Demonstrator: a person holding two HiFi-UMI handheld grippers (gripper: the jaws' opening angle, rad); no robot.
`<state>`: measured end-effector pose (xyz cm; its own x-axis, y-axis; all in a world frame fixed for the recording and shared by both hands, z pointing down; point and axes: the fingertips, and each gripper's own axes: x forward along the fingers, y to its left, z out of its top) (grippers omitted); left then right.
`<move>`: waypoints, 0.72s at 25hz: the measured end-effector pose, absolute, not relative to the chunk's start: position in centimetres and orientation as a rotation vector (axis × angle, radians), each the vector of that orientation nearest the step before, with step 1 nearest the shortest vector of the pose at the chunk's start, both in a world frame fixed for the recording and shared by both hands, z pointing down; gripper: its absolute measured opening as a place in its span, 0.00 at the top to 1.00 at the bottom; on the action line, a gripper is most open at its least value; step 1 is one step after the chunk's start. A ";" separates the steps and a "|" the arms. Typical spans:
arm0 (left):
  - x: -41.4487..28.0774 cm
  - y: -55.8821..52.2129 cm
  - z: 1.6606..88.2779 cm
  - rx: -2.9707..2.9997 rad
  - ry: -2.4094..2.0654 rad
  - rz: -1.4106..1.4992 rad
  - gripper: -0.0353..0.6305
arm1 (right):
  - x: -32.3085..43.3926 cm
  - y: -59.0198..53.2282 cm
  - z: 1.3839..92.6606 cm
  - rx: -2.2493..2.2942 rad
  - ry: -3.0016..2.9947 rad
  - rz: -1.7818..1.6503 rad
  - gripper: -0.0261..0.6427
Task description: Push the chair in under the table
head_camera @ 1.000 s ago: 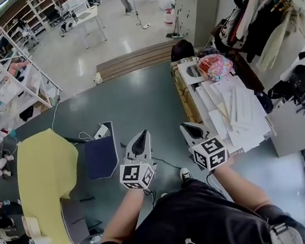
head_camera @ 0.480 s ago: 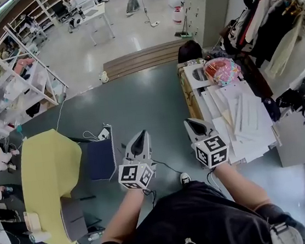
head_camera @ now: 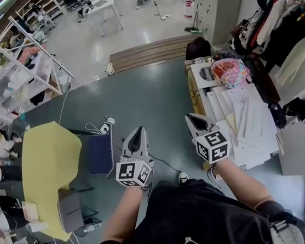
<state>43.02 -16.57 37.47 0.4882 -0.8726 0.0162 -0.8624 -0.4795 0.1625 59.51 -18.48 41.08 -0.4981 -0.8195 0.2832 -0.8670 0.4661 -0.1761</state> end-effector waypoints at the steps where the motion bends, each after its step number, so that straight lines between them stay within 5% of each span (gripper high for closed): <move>1: 42.9 -16.8 37.5 2.573 -1.520 -0.102 0.93 | 59.5 -18.7 41.1 1.477 -2.551 0.448 0.94; 18: 41.2 -25.0 38.3 2.621 -1.417 -0.078 0.93 | 56.6 -25.8 41.7 1.517 -2.498 0.454 0.94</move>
